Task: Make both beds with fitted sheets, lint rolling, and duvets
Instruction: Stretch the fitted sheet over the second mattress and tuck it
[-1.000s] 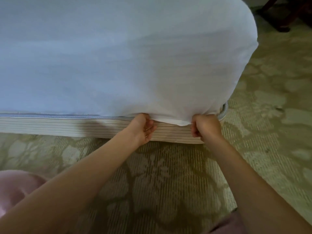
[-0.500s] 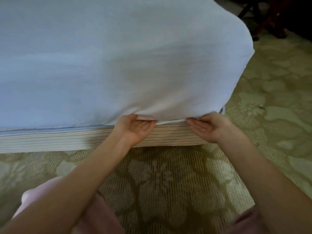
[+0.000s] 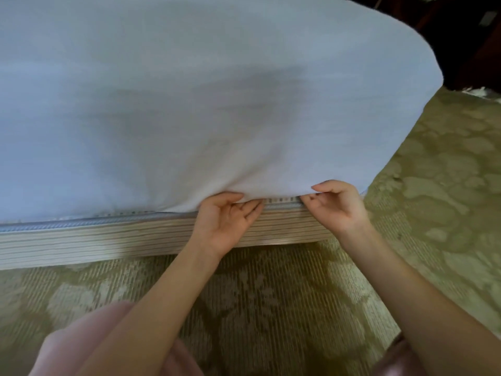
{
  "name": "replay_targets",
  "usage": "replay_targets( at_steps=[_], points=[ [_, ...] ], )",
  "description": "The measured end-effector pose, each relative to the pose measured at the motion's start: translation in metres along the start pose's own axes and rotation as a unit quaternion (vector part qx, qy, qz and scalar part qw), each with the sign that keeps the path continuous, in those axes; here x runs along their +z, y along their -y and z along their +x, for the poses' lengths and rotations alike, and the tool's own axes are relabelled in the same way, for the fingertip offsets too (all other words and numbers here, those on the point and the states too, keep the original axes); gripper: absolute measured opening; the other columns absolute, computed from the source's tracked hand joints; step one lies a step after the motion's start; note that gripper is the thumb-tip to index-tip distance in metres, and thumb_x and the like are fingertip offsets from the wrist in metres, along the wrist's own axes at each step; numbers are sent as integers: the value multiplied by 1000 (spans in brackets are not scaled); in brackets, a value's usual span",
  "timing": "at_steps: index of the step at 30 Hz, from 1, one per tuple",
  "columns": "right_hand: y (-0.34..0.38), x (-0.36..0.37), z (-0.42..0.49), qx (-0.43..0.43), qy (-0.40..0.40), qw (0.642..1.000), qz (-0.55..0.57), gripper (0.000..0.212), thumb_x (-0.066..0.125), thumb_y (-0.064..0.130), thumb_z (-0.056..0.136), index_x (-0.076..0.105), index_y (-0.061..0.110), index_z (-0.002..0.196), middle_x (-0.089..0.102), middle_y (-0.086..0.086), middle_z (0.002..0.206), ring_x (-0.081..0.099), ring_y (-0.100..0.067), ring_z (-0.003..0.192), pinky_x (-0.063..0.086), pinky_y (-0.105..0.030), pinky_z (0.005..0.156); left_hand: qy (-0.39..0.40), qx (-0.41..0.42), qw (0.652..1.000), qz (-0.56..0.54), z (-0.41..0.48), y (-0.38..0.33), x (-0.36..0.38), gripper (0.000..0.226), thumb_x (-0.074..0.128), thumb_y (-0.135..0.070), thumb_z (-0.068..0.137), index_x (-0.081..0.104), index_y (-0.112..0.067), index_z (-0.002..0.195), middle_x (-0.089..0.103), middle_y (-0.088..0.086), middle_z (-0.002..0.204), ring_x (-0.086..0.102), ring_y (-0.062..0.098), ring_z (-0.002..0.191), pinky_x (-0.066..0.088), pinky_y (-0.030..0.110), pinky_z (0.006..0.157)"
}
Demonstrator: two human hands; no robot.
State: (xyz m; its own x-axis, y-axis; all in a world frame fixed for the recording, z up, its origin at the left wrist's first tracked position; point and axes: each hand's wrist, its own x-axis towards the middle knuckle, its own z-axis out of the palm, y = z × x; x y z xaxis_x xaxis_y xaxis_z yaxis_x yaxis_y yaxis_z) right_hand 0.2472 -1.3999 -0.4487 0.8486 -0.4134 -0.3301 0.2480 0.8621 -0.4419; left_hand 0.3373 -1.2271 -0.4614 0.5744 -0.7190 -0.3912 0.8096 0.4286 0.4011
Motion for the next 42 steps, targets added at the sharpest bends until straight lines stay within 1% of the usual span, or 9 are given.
replay_targets(
  at_steps=[6,9,12,15,21,26,29,36,42],
  points=[
    [8,-4,-2,52,34,990,-125,69,60,-11,52,55,11,117,63,-8,121,65,-24,105,43,-41,101,45,-7,999,4,4,1,0,35,42,7,68,55,-10,95,60,11,106,53,29,113,40,49,100],
    [21,1,-13,106,-1,959,-261,69,80,-4,38,61,10,103,71,-11,104,70,-23,94,52,-45,89,77,-17,997,17,5,5,1,38,43,6,70,57,-12,100,65,9,107,57,25,111,42,52,96],
    [32,9,-29,126,-28,925,-356,32,77,6,55,66,11,85,68,-22,109,67,-31,102,56,-43,81,83,-17,996,-2,5,7,3,39,42,6,71,57,-11,103,65,10,108,58,26,108,38,53,101],
    [28,4,-40,110,-58,955,-269,77,87,-3,28,60,1,99,67,-28,106,70,-33,91,60,-37,66,50,-20,998,-18,1,9,8,36,42,5,73,56,-13,101,64,9,110,57,26,110,36,52,103],
    [31,-9,-34,-3,-149,980,-130,86,75,-18,4,58,-6,87,62,-31,103,65,-41,89,54,-46,75,-95,-43,993,47,-22,5,21,16,39,-3,89,53,-10,94,58,13,127,54,28,120,37,41,101],
    [28,-8,-33,-21,-186,959,-212,18,42,-8,87,55,0,96,62,-21,101,72,-28,68,58,-35,64,-206,-29,977,54,-49,-39,-8,22,36,-10,98,56,1,100,61,12,120,58,23,115,41,32,87],
    [11,-10,-24,-45,-193,930,-309,19,38,3,98,57,4,99,65,-11,94,70,-12,57,58,-23,53,-229,-10,971,64,-53,-56,-16,21,38,-10,99,54,1,90,60,10,115,57,20,117,43,28,83],
    [-12,-5,-18,-63,-194,922,-329,23,45,1,96,55,-4,115,70,-14,84,72,-15,62,53,-20,48,-294,68,933,195,-35,-35,-19,24,38,-15,101,50,-19,80,59,-6,78,60,-1,43,37,16,51],
    [-53,13,-28,62,-63,940,-328,7,52,6,94,59,5,95,74,-9,78,72,-18,70,57,-23,58,-300,107,928,192,-29,-31,-25,18,44,-13,98,52,-17,82,62,-2,79,60,-1,41,41,9,38]
  ],
)
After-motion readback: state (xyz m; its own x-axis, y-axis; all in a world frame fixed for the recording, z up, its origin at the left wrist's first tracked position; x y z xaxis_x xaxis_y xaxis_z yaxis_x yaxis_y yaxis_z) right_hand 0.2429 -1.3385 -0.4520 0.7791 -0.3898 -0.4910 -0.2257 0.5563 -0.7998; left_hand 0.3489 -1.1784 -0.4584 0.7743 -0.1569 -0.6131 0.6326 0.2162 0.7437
